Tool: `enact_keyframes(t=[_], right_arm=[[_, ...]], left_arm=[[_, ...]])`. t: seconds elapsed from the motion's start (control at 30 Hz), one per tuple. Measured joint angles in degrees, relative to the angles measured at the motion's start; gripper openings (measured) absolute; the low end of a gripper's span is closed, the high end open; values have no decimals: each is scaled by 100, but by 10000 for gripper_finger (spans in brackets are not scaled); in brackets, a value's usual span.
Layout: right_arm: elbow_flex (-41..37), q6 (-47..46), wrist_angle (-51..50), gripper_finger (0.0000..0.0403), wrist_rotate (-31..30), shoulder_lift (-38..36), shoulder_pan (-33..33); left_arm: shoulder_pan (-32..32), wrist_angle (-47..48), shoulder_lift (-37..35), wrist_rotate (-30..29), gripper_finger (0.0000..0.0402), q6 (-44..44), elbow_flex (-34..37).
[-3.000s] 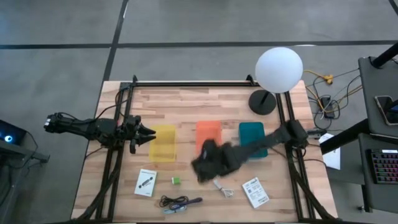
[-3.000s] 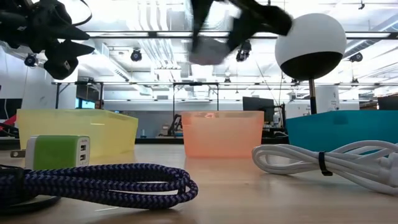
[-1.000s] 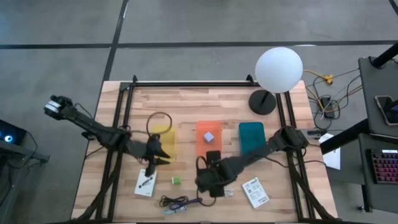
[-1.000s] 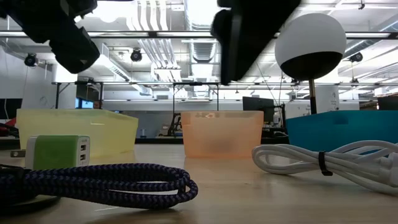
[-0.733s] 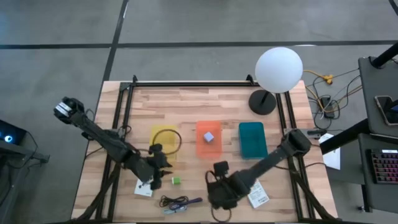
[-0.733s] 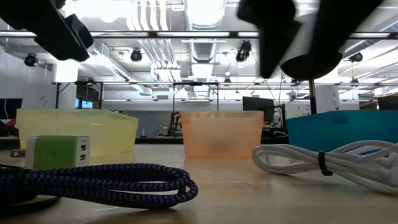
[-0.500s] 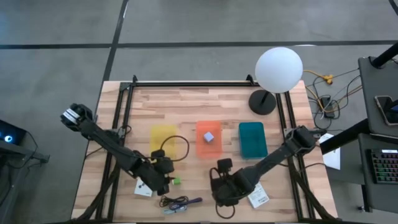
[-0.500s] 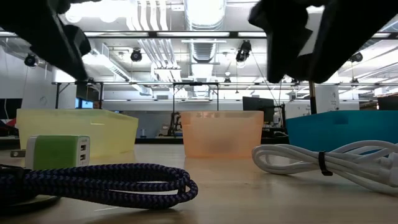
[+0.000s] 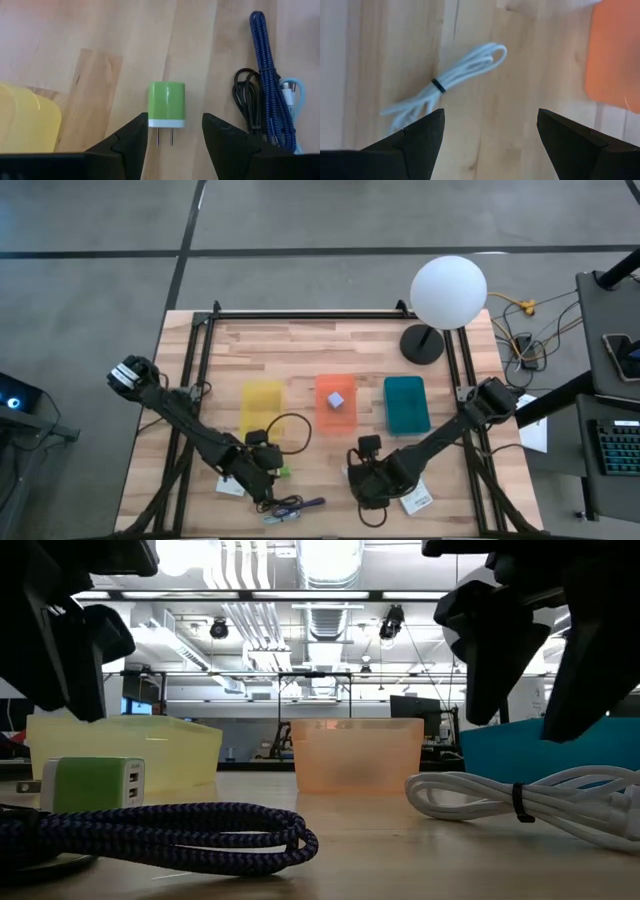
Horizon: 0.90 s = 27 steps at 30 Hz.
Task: Pick and place items into bin
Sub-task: Put the green charger adapter into the orange bin
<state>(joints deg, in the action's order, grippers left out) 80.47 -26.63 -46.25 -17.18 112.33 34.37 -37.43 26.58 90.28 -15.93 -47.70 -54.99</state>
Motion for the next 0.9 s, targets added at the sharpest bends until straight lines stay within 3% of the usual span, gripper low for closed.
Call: enact_keyframes(t=[0.23, 0.9], right_arm=[[-44, -109, 326, 301, -108, 0, -13], [-103, -144, 381, 301, -248, 0, -102]], left_arm=[[136, -100, 261, 366, 172, 161, -19], [421, -212, 525, 597, 172, 367, -26]])
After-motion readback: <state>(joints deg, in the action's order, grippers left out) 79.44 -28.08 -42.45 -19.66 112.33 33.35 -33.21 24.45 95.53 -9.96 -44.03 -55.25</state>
